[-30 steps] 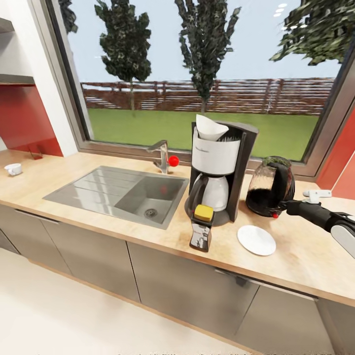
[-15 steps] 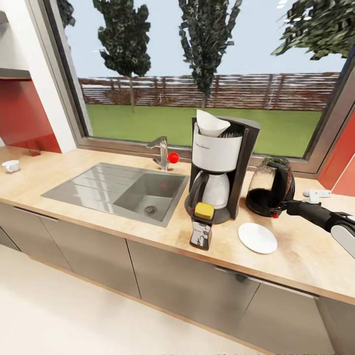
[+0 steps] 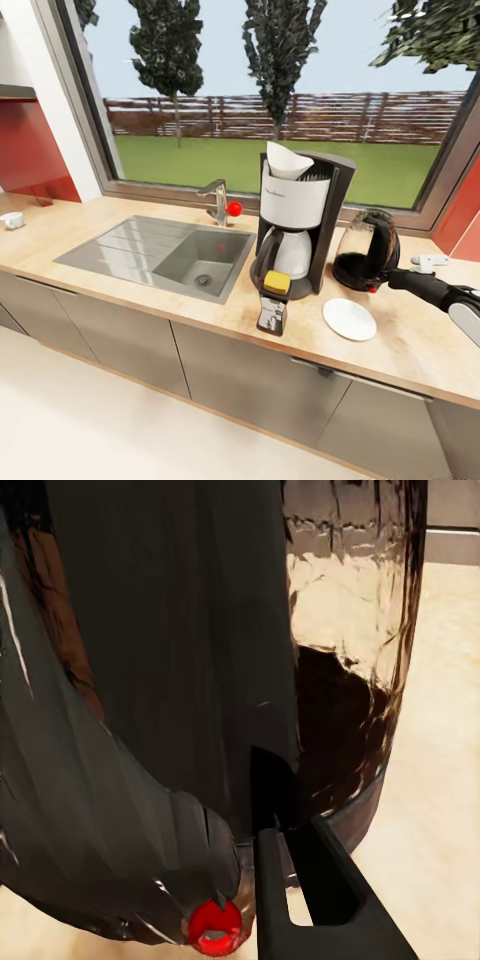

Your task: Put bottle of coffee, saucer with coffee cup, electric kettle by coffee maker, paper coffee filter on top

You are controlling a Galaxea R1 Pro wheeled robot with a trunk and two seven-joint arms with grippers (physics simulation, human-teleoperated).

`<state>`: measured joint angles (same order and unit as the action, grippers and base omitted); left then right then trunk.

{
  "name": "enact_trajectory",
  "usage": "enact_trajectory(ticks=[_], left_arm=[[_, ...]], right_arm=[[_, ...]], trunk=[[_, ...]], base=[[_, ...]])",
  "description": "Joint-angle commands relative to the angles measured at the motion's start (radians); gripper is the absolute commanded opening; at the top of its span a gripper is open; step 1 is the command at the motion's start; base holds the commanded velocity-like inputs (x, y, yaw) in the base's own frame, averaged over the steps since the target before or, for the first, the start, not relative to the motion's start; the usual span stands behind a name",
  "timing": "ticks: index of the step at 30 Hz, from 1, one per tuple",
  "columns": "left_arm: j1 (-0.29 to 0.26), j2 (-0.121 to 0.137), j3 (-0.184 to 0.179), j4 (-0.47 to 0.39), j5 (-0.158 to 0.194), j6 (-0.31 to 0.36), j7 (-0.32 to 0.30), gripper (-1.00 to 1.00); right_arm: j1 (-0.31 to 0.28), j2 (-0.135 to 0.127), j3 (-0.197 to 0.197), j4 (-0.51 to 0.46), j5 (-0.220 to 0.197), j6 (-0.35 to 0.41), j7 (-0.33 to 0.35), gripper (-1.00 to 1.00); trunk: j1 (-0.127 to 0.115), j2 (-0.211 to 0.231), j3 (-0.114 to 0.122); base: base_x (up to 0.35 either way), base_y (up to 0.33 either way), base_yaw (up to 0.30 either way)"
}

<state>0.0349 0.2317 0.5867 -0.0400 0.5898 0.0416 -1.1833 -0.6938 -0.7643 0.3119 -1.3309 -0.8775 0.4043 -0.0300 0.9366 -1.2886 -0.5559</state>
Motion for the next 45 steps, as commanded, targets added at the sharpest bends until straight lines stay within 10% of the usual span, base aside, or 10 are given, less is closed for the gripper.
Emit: enact_trajectory(ticks=[1,45], left_arm=[[0.000,0.000,-0.008,-0.001,0.010,0.004,-0.003,1.00],[0.000,0.000,-0.008,-0.001,0.010,0.004,-0.003,1.00]], right_arm=[[0.000,-0.001,0.012,0.004,-0.002,0.002,-0.004,-1.00],[0.000,-0.001,0.012,0.004,-0.002,0.001,-0.004,-1.00]], trunk=[[0.000,0.000,-0.003],[0.000,0.000,-0.015]], base=[[0.000,0.000,0.000],[0.000,0.000,0.000]])
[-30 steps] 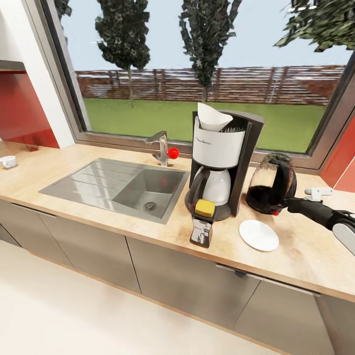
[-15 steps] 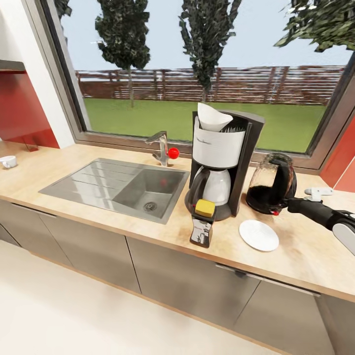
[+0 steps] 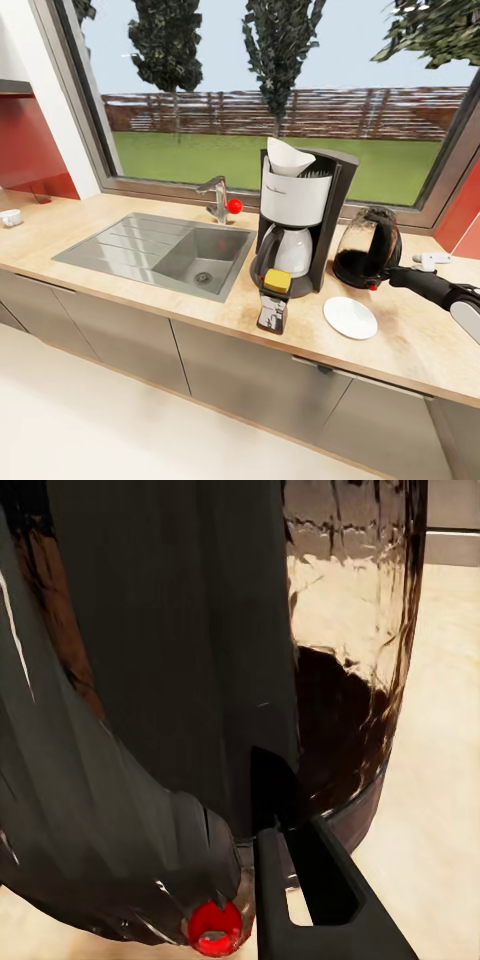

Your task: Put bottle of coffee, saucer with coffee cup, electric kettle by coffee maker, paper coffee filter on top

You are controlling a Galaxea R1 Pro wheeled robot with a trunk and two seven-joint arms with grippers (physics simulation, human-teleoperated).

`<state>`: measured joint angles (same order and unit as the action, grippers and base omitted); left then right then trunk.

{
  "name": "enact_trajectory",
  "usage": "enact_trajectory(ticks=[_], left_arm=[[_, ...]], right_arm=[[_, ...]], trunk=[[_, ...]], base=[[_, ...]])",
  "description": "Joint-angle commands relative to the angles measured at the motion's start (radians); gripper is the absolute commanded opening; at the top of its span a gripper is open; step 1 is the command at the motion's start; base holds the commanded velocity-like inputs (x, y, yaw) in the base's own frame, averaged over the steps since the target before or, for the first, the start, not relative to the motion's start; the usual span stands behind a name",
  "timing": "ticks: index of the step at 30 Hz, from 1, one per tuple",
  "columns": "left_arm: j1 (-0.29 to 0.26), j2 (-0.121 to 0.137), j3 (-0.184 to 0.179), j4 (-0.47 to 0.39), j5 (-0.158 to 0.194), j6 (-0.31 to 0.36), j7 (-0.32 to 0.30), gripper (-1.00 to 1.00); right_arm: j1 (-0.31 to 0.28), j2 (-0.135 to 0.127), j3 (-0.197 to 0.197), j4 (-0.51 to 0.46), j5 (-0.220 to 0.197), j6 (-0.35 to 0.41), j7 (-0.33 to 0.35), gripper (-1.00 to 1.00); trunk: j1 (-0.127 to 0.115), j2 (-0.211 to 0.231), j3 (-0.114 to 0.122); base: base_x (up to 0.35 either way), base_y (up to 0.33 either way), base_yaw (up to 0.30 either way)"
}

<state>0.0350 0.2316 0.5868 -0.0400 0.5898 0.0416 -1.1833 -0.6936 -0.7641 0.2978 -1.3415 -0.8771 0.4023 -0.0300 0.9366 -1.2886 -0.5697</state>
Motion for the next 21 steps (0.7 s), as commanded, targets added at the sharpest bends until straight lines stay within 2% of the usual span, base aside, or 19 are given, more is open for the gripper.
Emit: enact_trajectory(ticks=[1,13,14,21], left_arm=[[0.000,0.000,-0.008,-0.001,0.010,0.004,-0.003,1.00],[0.000,0.000,-0.008,-0.001,0.010,0.004,-0.003,1.00],[0.000,0.000,-0.008,-0.001,0.010,0.004,-0.003,1.00],[0.000,0.000,-0.008,-0.001,0.010,0.004,-0.003,1.00]], right_arm=[[0.000,-0.001,0.026,0.015,-0.002,0.003,-0.004,-1.00],[0.000,-0.001,0.026,0.015,-0.002,0.003,-0.004,-1.00],[0.000,-0.001,0.026,0.015,-0.002,0.003,-0.004,1.00],[0.000,-0.001,0.026,0.015,-0.002,0.003,-0.004,1.00]], trunk=[[0.000,0.000,-0.001],[0.000,0.000,-0.001],[0.000,0.000,-0.001],[0.000,0.000,-0.001]], base=[[0.000,0.000,0.000],[0.000,0.000,0.000],[0.000,0.000,0.000],[0.000,0.000,0.000]])
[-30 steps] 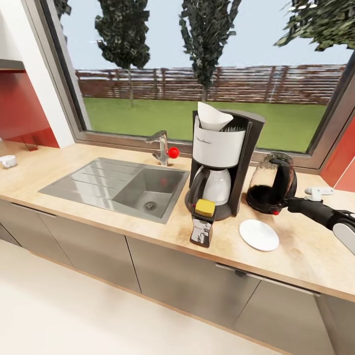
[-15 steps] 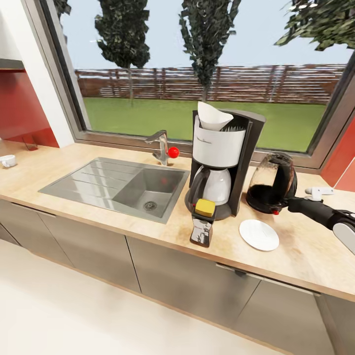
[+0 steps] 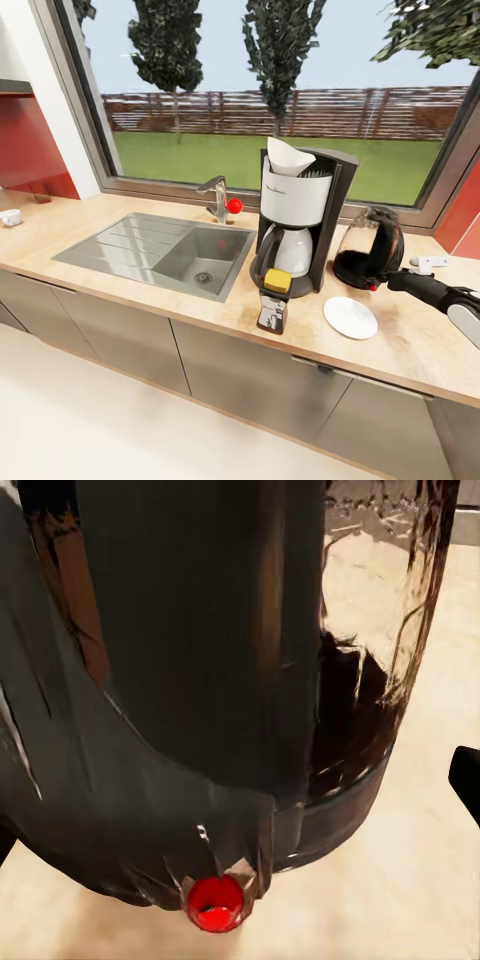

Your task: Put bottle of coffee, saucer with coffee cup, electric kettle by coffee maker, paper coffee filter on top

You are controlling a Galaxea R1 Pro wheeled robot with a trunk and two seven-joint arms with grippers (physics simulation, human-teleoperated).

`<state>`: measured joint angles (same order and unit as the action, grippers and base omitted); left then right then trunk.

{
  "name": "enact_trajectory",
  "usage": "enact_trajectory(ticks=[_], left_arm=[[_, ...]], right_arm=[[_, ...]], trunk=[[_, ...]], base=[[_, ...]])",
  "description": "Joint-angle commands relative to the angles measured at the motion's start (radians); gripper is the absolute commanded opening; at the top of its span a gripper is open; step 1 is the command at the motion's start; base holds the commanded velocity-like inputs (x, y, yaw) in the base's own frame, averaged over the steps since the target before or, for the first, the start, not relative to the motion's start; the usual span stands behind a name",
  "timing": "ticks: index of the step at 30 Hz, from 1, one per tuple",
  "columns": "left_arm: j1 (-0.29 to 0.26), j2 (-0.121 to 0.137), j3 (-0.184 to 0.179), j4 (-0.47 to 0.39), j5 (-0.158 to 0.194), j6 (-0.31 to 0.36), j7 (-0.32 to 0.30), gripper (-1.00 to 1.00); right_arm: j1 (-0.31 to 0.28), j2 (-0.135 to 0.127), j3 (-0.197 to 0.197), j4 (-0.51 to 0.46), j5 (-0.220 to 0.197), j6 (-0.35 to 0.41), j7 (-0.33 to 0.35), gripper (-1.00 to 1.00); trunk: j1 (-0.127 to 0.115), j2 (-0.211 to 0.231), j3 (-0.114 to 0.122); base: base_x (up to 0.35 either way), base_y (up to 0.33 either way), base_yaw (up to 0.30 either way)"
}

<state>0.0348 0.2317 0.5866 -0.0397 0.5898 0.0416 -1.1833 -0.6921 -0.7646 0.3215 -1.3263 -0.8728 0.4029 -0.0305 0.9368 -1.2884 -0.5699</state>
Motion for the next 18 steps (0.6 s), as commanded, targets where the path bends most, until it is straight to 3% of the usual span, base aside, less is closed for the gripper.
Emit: enact_trajectory(ticks=[1,18], left_arm=[[0.001,0.000,-0.008,-0.001,0.010,0.004,-0.002,1.00],[0.001,0.000,-0.008,-0.002,0.010,0.005,-0.002,1.00]], right_arm=[[-0.001,-0.001,0.002,-0.001,-0.006,0.002,-0.003,1.00],[-0.001,-0.001,0.002,-0.001,-0.006,0.002,-0.003,1.00]], trunk=[[0.000,-0.001,-0.001],[0.000,-0.001,-0.001]], base=[[0.000,0.000,0.000],[0.000,0.000,0.000]])
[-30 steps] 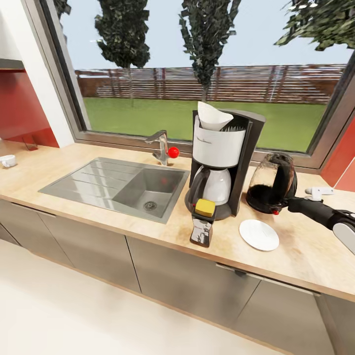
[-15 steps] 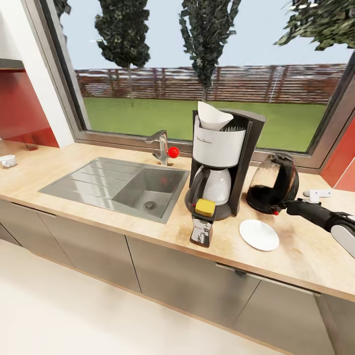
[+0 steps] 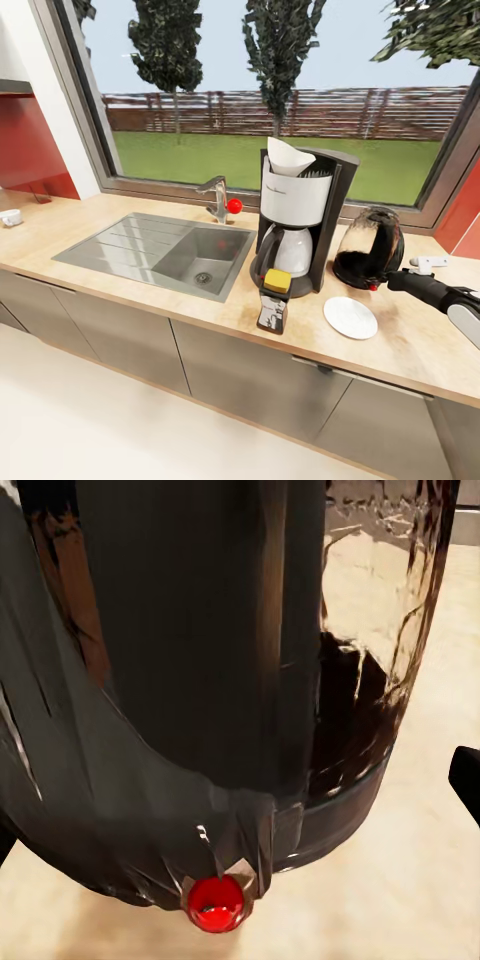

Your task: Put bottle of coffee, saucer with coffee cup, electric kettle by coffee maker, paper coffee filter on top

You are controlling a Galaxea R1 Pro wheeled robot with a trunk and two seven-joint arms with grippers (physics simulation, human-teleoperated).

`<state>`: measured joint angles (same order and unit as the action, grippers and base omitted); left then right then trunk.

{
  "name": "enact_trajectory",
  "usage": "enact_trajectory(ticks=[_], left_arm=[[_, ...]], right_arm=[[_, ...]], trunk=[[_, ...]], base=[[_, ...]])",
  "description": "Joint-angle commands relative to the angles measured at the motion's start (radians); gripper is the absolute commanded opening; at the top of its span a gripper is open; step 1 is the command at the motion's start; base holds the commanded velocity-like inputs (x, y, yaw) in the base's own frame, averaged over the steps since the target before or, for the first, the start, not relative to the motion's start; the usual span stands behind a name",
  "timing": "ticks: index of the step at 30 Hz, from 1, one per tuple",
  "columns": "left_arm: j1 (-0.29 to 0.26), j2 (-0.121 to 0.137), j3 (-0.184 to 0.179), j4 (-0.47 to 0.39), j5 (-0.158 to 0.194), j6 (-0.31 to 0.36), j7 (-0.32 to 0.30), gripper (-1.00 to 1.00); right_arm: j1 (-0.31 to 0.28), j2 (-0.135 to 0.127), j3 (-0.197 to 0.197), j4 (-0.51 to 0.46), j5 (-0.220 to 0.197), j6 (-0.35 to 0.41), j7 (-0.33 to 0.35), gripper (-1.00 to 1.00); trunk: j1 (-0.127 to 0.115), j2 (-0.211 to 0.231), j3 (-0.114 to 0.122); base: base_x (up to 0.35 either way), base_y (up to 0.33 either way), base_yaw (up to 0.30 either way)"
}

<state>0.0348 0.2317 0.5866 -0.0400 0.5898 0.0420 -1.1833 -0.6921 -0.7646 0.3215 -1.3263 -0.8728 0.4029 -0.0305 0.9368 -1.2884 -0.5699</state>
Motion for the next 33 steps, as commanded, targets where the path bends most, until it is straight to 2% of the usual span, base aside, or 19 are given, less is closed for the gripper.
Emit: enact_trajectory(ticks=[1,6,19,28,33], left_arm=[[0.001,0.000,-0.008,-0.001,0.010,0.004,-0.002,1.00],[0.001,0.000,-0.009,-0.001,0.010,0.004,-0.002,1.00],[0.001,0.000,-0.010,-0.001,0.010,0.005,-0.002,1.00],[0.001,0.000,-0.010,-0.001,0.010,0.005,-0.002,1.00],[0.001,0.000,-0.010,-0.001,0.010,0.005,-0.002,1.00]], right_arm=[[-0.001,-0.001,0.002,-0.001,-0.006,0.002,-0.003,1.00],[-0.001,-0.001,0.002,-0.001,-0.006,0.002,-0.003,1.00],[-0.001,-0.001,0.002,-0.001,-0.006,0.004,-0.003,1.00],[-0.001,-0.001,0.001,-0.001,-0.006,0.005,-0.003,1.00],[-0.001,-0.001,0.001,-0.001,-0.006,0.005,-0.003,1.00]], trunk=[[0.000,-0.001,-0.001],[0.000,-0.001,-0.001],[0.000,-0.001,-0.001],[0.000,-0.001,-0.001],[0.000,-0.001,-0.001]], base=[[0.000,0.000,0.000],[-0.040,0.000,0.000],[-0.186,0.000,0.000],[-0.047,0.000,0.000],[-0.224,0.000,0.000]])
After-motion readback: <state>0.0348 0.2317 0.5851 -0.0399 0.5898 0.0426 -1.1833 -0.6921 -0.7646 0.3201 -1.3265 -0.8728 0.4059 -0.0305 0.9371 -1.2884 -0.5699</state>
